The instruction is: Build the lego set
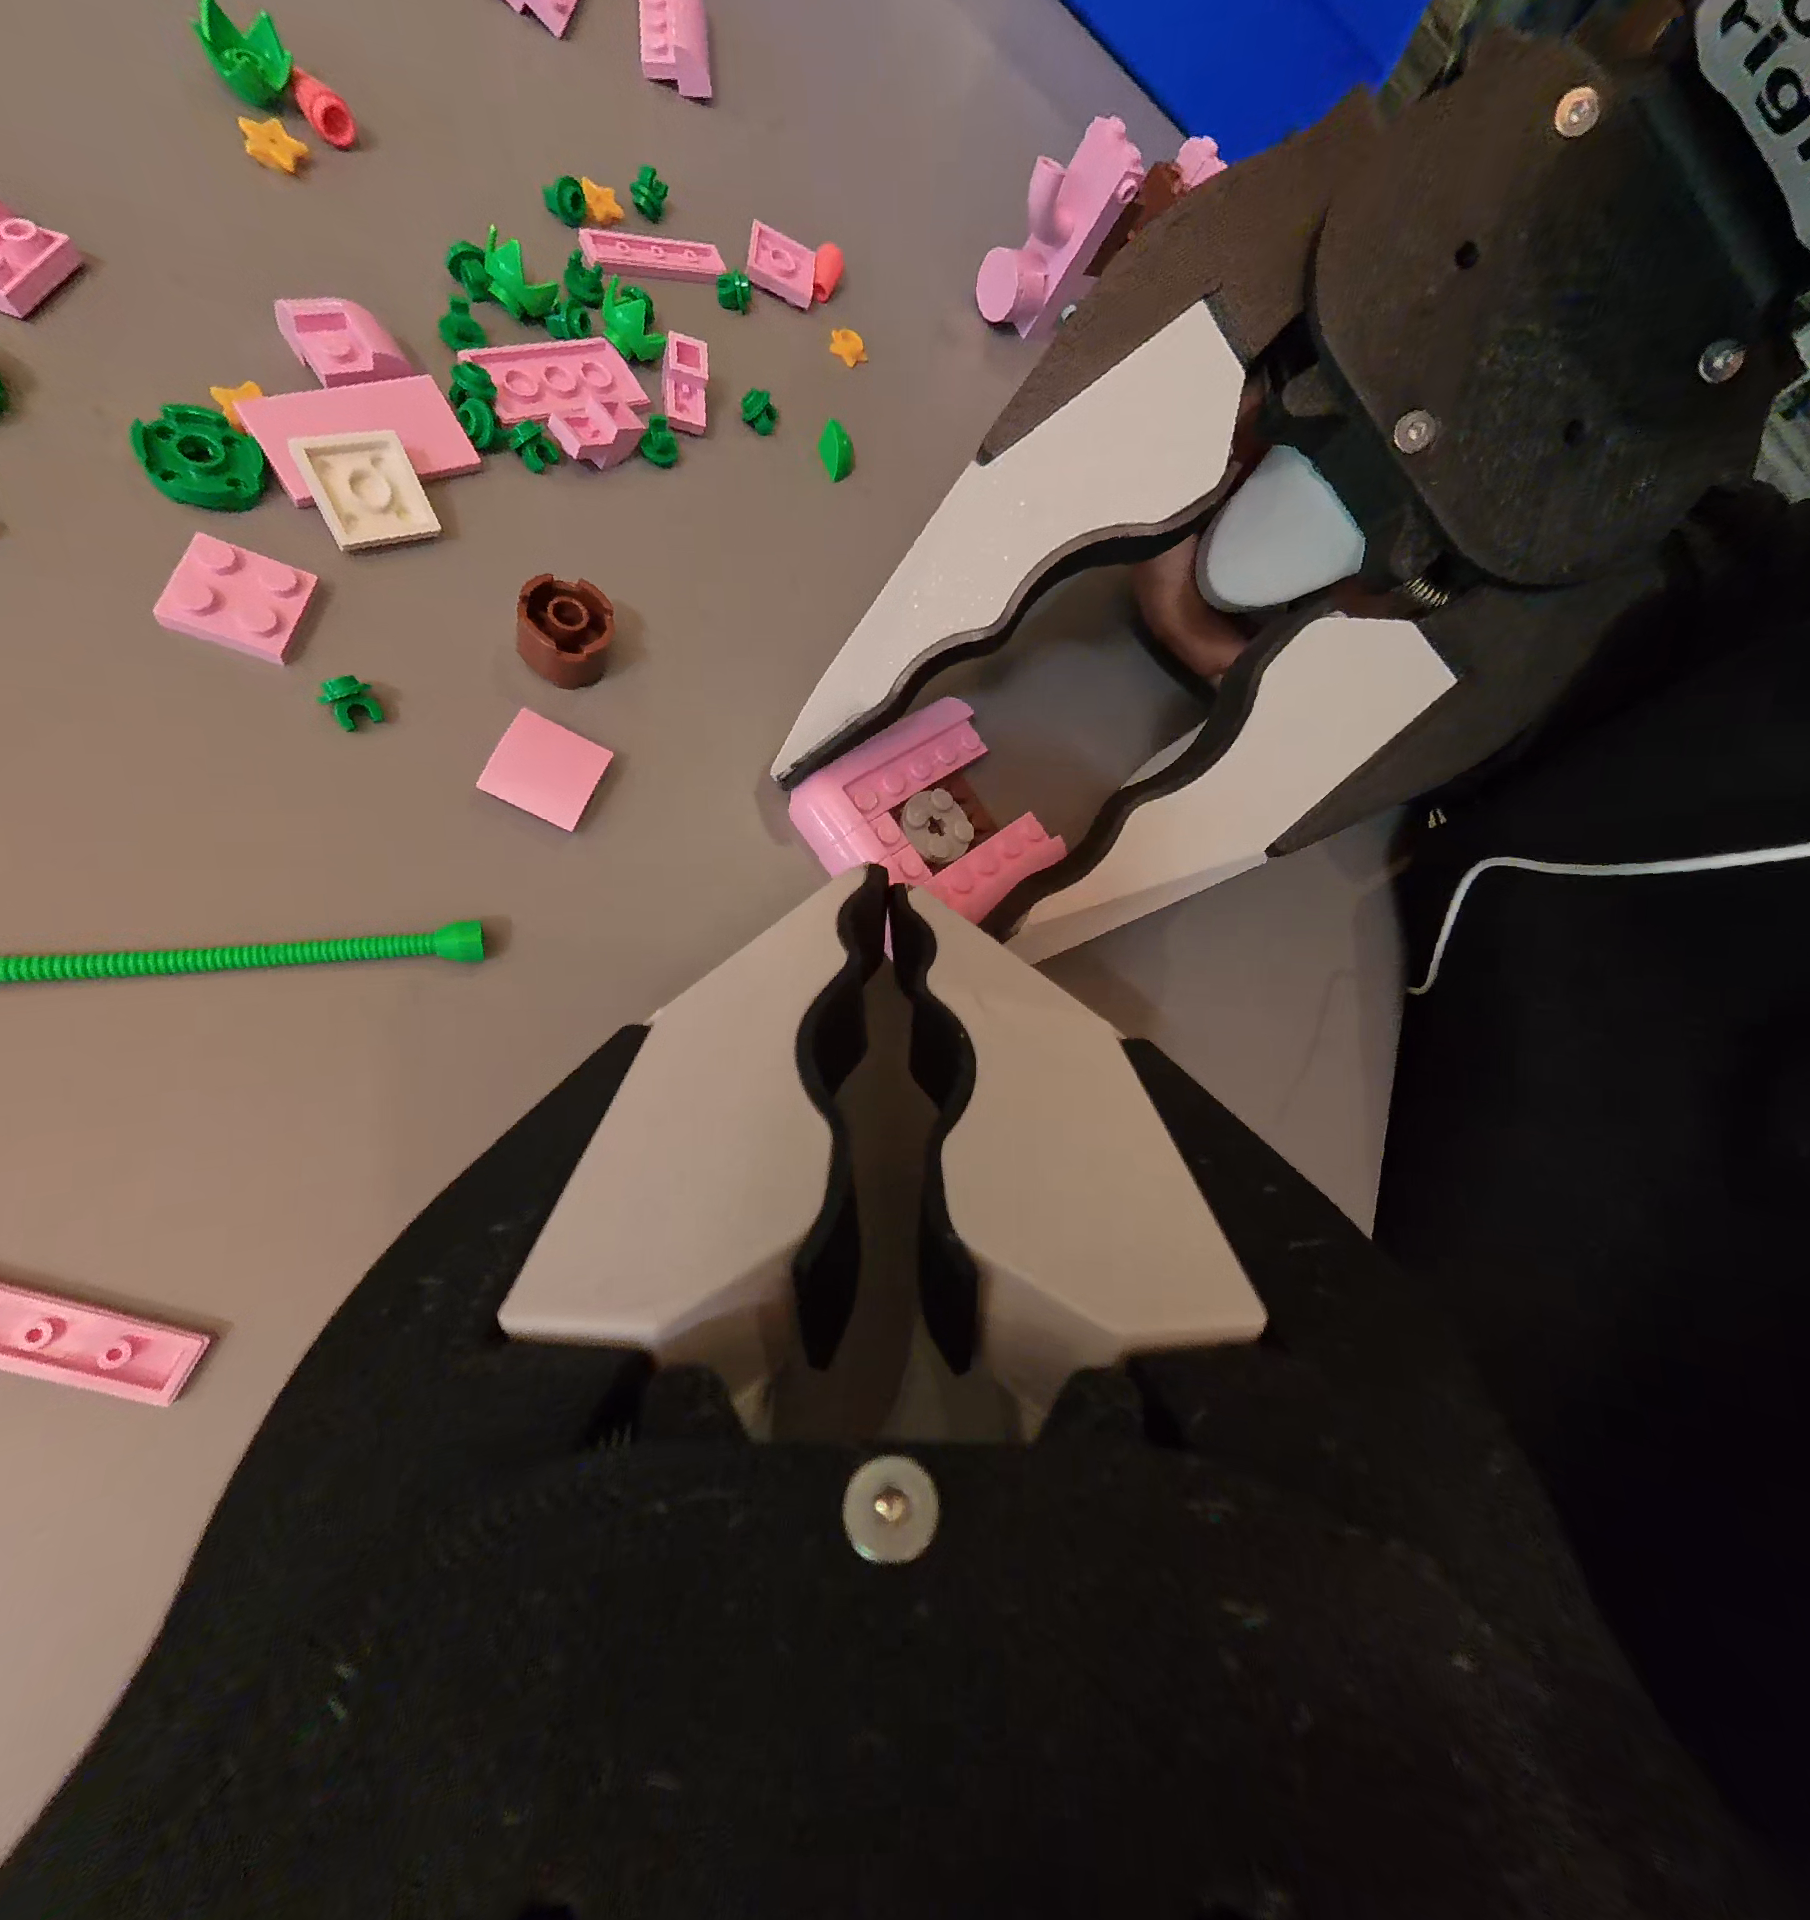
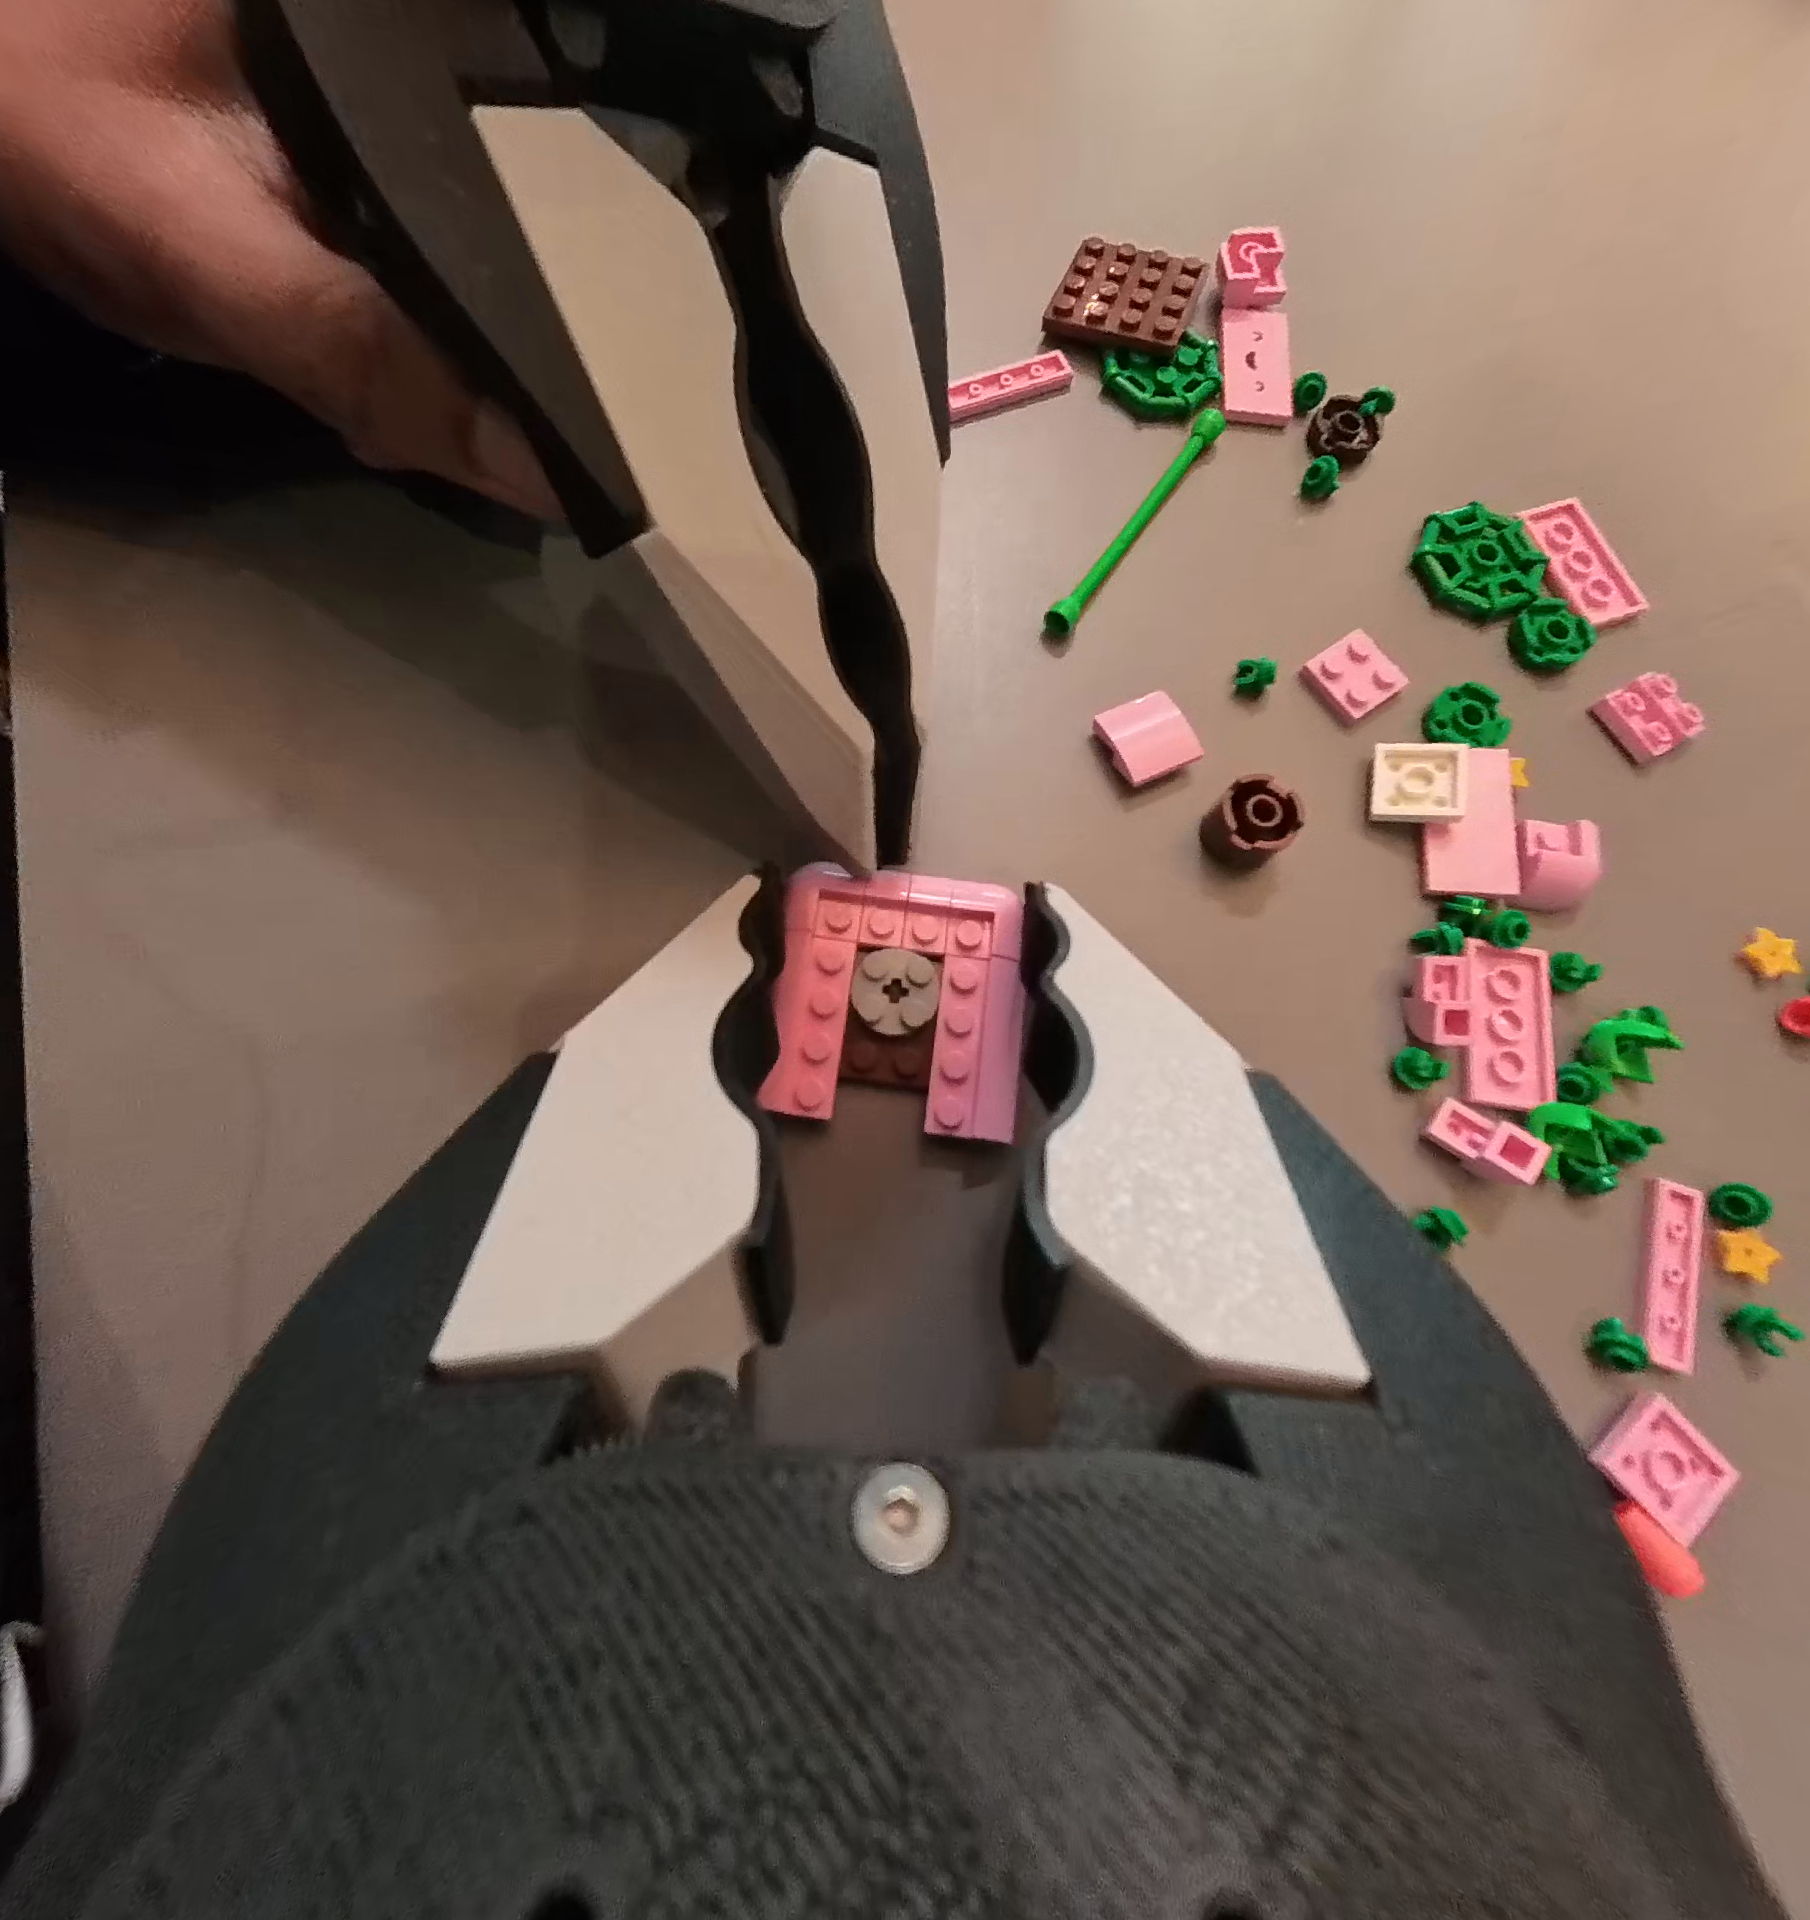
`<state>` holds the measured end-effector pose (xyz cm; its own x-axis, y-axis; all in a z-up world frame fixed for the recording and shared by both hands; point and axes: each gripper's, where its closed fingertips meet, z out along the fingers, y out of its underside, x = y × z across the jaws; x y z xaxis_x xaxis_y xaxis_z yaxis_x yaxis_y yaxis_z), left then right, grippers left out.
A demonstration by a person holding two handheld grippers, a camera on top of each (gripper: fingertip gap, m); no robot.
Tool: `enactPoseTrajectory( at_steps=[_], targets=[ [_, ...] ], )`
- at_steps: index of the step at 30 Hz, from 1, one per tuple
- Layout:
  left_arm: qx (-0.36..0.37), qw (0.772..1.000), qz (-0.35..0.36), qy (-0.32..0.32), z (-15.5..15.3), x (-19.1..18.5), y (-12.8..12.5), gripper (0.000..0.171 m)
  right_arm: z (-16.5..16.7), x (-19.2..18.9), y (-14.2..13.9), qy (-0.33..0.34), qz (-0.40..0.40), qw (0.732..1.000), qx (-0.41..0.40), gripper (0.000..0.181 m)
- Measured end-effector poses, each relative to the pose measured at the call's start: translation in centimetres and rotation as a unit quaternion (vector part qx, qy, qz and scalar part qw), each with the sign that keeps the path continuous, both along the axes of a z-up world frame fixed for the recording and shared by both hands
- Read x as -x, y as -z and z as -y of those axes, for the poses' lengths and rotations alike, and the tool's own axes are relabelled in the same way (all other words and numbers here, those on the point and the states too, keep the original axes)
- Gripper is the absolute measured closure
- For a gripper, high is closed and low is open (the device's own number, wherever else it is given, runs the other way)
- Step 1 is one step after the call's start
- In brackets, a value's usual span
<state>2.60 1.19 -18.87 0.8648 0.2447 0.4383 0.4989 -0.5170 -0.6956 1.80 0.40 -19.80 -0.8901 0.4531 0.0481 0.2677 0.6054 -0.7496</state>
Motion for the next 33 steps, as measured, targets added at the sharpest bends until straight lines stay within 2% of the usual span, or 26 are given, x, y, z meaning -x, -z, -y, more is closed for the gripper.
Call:
enactPoseTrajectory(
  at_steps=[6, 8, 9, 14, 17, 20, 23, 25, 33],
  targets=[
    [-0.002, 1.000, -0.004, -0.001, 0.0, 0.0, -0.1, 0.171, -0.2, 0.3, -0.2, 0.012, -0.008, 1.000, 0.001, 0.134],
    [-0.004, 1.000, -0.007, -0.002, 0.0, 0.1, -0.2, 0.169, -0.2, 0.3, -0.4, 0.012, -0.014, 1.000, 0.005, 0.114],
    [-0.005, 1.000, -0.008, -0.003, 0.0, 0.1, -0.2, 0.167, -0.3, 0.3, -0.6, 0.014, -0.018, 1.000, 0.012, 0.114],
    [-0.019, 1.000, -0.023, -0.003, -0.2, 0.2, -0.7, 0.137, -1.5, -0.4, -1.3, 0.034, 0.010, 0.998, 0.051, 0.121],
    [-0.015, 0.999, -0.035, 0.011, -0.6, -0.1, -0.7, 0.127, -2.2, -0.8, -1.0, 0.043, 0.019, 0.998, 0.047, 0.122],
    [-0.001, 0.998, -0.055, 0.011, -1.1, 0.2, -0.4, 0.119, -2.3, -1.1, -0.9, 0.040, 0.015, 0.998, 0.040, 0.132],
    [0.025, 0.998, -0.054, 0.019, -1.2, 0.0, 0.4, 0.121, -2.1, -1.2, -0.6, 0.035, 0.012, 0.999, 0.027, 0.138],
    [0.027, 0.998, -0.052, 0.028, -1.3, -0.3, 0.4, 0.127, -2.1, -1.3, -0.6, 0.033, 0.012, 0.999, 0.027, 0.138],
    [0.042, 0.995, -0.080, 0.038, -1.4, -0.6, 0.7, 0.132, -1.6, -1.6, -0.5, 0.011, 0.019, 0.999, 0.028, 0.137]
  ],
)
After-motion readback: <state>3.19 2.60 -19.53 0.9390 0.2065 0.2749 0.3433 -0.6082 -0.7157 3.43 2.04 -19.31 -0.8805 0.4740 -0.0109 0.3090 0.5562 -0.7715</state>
